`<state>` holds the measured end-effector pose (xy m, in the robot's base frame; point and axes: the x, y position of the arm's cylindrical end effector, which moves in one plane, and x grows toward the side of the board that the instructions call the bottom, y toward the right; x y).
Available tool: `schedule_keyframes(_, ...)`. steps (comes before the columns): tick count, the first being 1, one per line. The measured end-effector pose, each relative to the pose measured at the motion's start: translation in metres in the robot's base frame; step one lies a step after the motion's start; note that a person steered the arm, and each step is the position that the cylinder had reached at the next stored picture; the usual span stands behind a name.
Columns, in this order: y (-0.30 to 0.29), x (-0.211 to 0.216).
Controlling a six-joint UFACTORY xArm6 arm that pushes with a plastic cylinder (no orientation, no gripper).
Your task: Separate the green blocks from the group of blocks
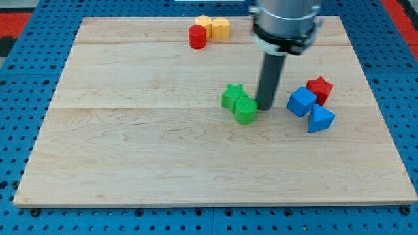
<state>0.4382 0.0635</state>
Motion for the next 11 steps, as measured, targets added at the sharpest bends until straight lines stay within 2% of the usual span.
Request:
schedule_keyframes(1, -0.034, -0.022)
schedule_keyframes(3, 0.006, -0.041)
schedule_keyframes(4, 0.018, -0.066)
schedule_keyframes(5, 0.022, -0.046)
schedule_keyframes(6, 0.037, 0.002)
schedule_keyframes(7, -0.006, 0.049)
schedule_keyframes(8, -0.023, 0.095)
schedule_keyframes(9, 0.003, 0.038)
schedule_keyframes(10, -0.044, -0.01)
schedule_keyframes(11, -0.005, 0.037)
